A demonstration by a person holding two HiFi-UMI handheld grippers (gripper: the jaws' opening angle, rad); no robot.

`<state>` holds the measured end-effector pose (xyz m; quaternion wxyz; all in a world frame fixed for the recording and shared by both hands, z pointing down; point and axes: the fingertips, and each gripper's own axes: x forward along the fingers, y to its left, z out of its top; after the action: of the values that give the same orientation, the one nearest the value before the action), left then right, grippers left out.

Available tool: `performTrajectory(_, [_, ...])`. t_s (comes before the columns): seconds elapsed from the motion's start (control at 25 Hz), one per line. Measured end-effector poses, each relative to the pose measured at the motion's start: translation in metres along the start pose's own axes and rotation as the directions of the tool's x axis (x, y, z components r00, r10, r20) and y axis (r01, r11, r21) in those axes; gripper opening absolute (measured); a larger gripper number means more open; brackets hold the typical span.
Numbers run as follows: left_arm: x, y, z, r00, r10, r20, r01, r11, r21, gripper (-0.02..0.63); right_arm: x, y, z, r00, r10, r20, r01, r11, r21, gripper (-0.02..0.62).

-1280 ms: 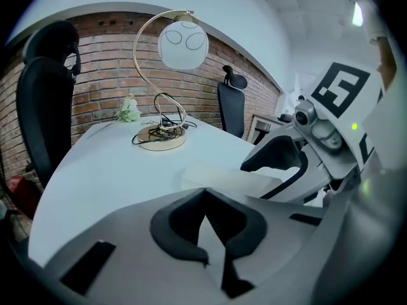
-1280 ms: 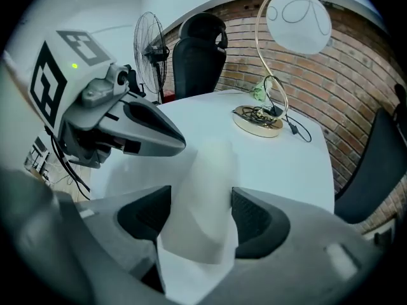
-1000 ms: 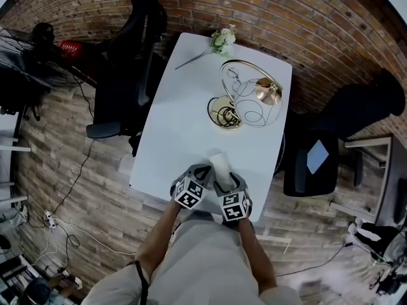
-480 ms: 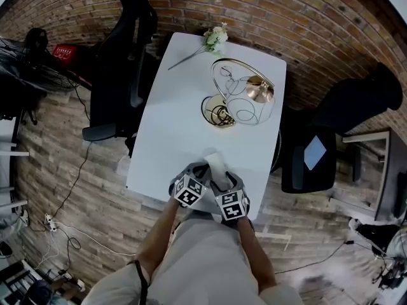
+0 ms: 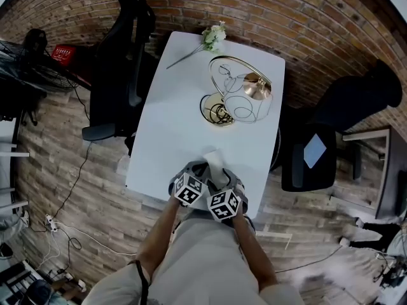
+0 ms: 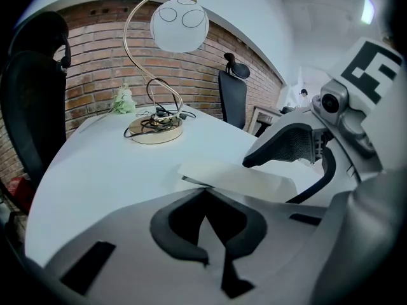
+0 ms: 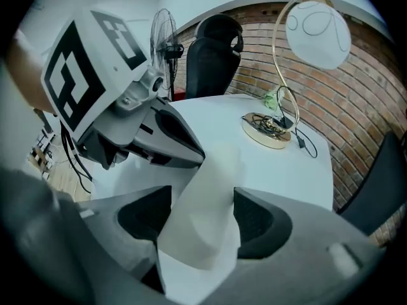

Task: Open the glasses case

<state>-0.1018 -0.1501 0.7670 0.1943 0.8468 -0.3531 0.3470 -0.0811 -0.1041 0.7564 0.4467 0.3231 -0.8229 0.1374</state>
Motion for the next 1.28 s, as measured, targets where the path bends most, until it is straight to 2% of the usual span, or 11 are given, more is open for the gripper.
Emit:
performTrajectory(0.24, [-0.001,0.0,0.0,1.0,0.002,0.002,-0.002,1.0,-0.004,0.002,0.001,0.002,-0.001,1.0,-0.017,-0.017,0.016,0.999,-0.045,0.298])
performTrajectory(0.56, [0.001,-0.001,0.003,1.0,-0.001,0.011,0.001,1.0,-0.006,0.002,-0.007,-0.01,-0.002,0.998,-0.06,-0.007,0.06,0.998,0.007,0.294])
performTrajectory(1.28, [0.0,0.0,0.003,1.0,-0.002,0.011,0.002,1.0,-0.009,0.002,-0.026,-0.016,0.006,0.997,-0.019,0.077,0.011,0.995,0.104,0.164])
